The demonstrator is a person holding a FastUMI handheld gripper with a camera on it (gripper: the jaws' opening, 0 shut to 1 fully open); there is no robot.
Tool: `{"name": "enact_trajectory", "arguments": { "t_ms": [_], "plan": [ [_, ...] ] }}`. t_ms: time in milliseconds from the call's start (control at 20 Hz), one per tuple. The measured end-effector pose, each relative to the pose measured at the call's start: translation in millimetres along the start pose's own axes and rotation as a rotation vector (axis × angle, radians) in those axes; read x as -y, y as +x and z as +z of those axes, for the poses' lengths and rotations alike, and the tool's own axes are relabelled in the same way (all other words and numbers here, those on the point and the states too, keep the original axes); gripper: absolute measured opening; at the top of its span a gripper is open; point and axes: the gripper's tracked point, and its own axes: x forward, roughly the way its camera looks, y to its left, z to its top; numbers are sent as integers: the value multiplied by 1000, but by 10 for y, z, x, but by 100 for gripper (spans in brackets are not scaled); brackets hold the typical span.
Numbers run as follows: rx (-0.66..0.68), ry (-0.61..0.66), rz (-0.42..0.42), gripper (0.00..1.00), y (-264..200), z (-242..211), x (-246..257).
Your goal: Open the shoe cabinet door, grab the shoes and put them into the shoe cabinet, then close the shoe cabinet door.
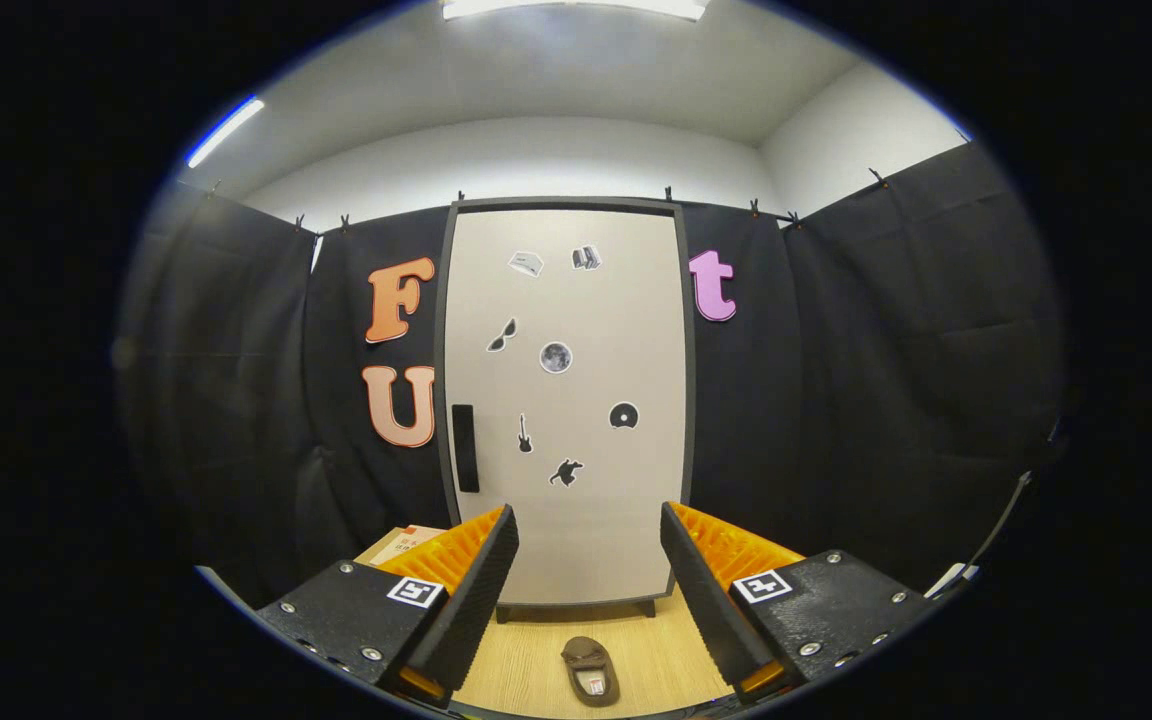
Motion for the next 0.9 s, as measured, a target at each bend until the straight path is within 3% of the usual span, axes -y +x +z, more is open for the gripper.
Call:
{"name": "enact_trajectory", "arguments": {
  "t_ms": [900],
  "plan": [
    [-1,-20,41,90,963,-139,-981]
  ]
}}
